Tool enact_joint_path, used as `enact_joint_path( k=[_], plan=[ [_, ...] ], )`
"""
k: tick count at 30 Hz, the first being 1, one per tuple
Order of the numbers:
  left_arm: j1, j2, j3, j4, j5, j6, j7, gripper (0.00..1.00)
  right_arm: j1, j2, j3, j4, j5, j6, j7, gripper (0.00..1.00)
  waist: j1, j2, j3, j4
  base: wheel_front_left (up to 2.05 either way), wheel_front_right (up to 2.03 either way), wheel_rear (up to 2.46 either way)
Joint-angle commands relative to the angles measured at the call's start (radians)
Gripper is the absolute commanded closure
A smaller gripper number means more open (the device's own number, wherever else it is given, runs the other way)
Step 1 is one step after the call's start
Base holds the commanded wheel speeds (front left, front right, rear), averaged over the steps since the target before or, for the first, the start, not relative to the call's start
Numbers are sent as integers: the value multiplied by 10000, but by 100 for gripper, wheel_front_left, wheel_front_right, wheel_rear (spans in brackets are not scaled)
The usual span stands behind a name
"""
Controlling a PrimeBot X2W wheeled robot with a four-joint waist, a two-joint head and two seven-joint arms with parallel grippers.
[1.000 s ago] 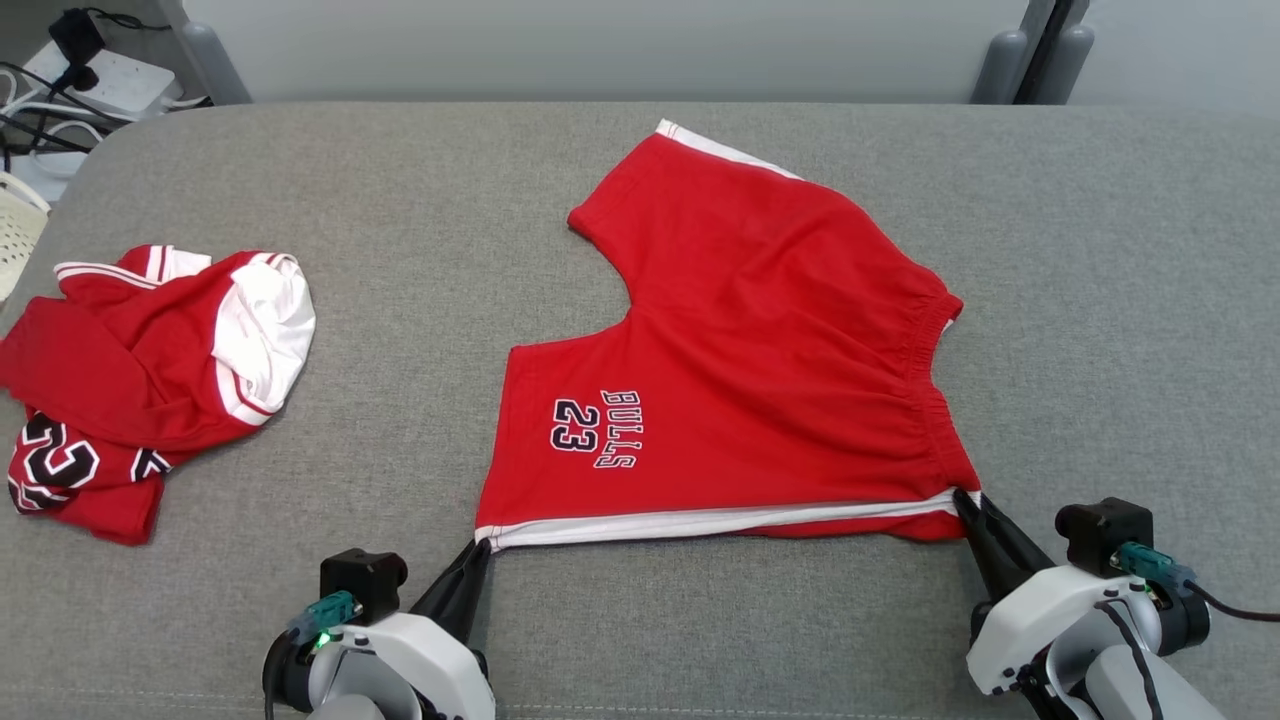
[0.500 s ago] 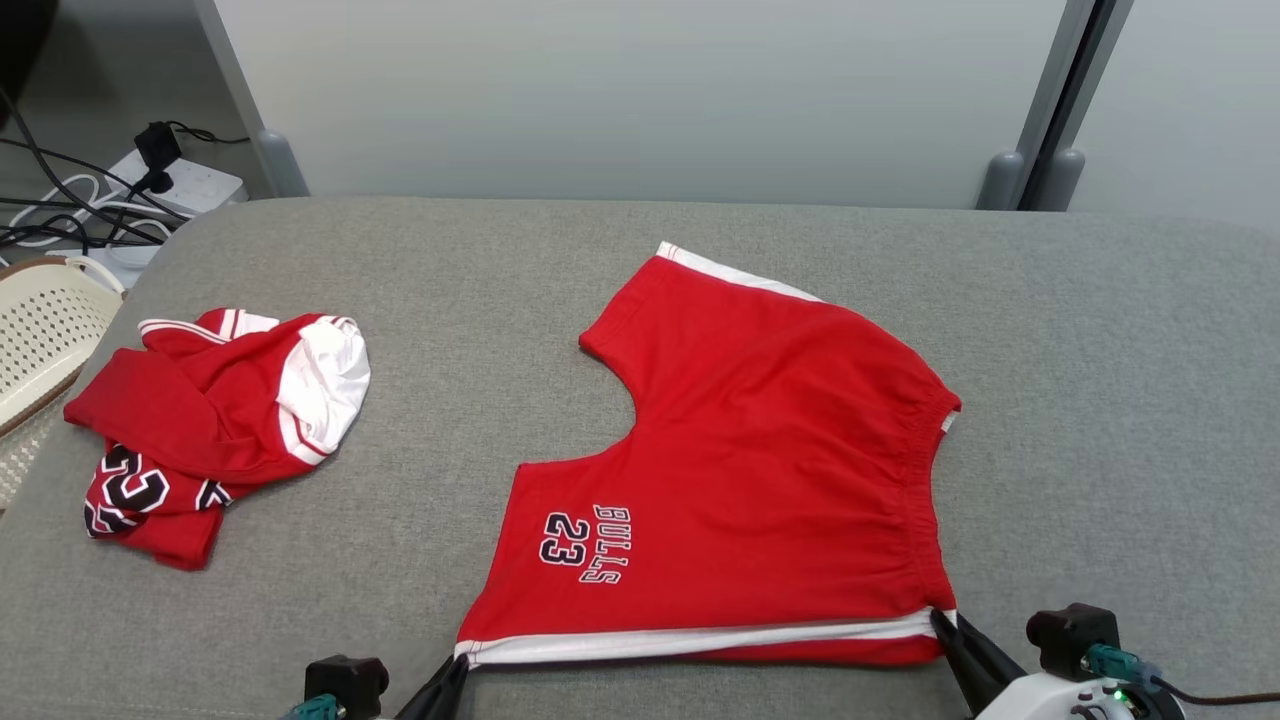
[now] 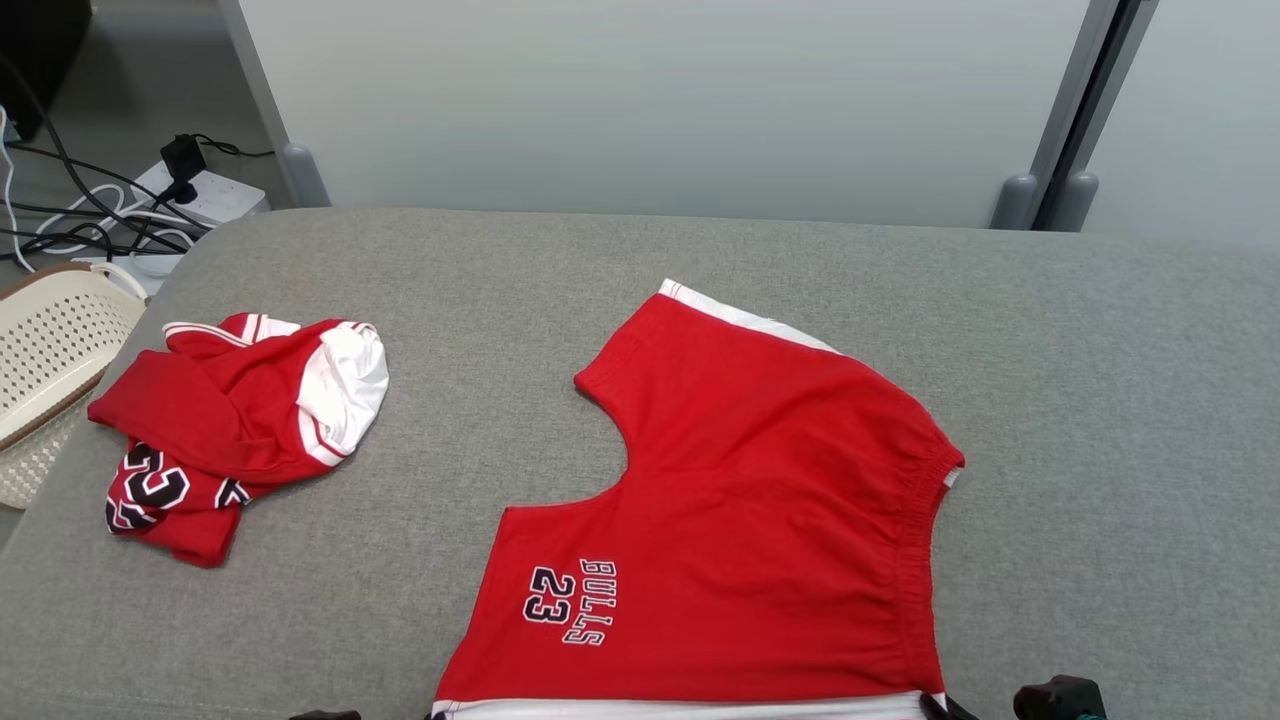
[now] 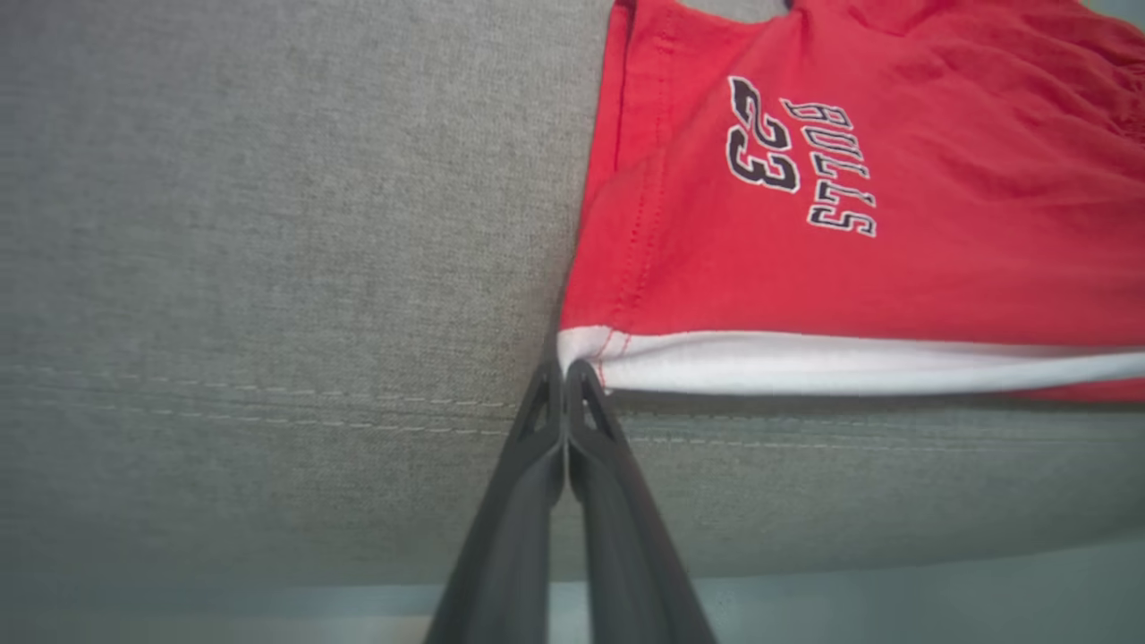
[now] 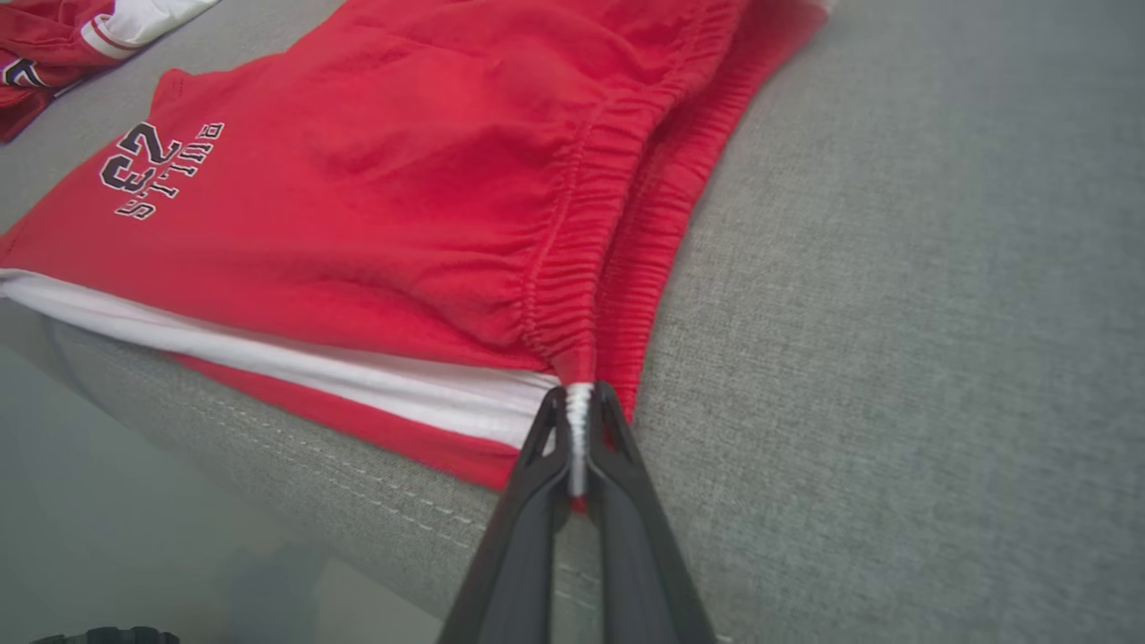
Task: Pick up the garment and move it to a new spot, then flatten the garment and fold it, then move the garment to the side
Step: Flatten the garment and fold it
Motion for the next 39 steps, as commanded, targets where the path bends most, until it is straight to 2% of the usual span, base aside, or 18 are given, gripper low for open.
enact_joint_path(
  k=[1, 8, 12, 16, 26, 33, 35, 39],
  plan=[
    [-116, 233, 432, -71, -34, 2, -105, 100, -22, -236, 119, -165, 87, -2, -136, 100, 0, 0, 19, 5, 0, 0, 0],
    [-719, 287, 783, -1324, 33, 2, -105, 100, -285, -311, -355, -774, 180, -2, -136, 100, 0, 0, 325, -58, 0, 0, 0],
    [-1579, 293, 1054, -2292, -19, 2, -105, 100, -811, -232, -1107, -1237, 207, -2, -136, 100, 0, 0, 725, -193, 0, 0, 0],
    [-2720, 362, 989, -2547, -40, 2, -105, 100, -1463, -154, -1544, -1576, 605, -2, -136, 100, 0, 0, 1148, -416, 0, 0, 0],
    [-6102, 291, 515, -1247, 616, 2, -105, 100, -3708, 19, -1840, -1299, 2153, -2, -136, 100, 0, 0, 2878, -1022, 0, 0, 0],
    [-8002, -9, 565, -53, 1415, 238, -105, 100, -5172, 152, -1772, -757, 2431, -2, -136, 100, 0, 0, 4142, -1485, 0, 0, 0],
    [-8718, -53, 574, 540, 1653, 420, -105, 100, -5650, 399, -1682, -493, 2452, -2, -136, 100, 0, 0, 4605, -1711, 0, 0, 0],
    [-9528, -52, 408, 1285, 2014, 510, -105, 100, -6019, 736, -1491, -326, 2525, -2, -136, 100, 0, 0, 5049, -1967, 0, 0, 0]
  ],
)
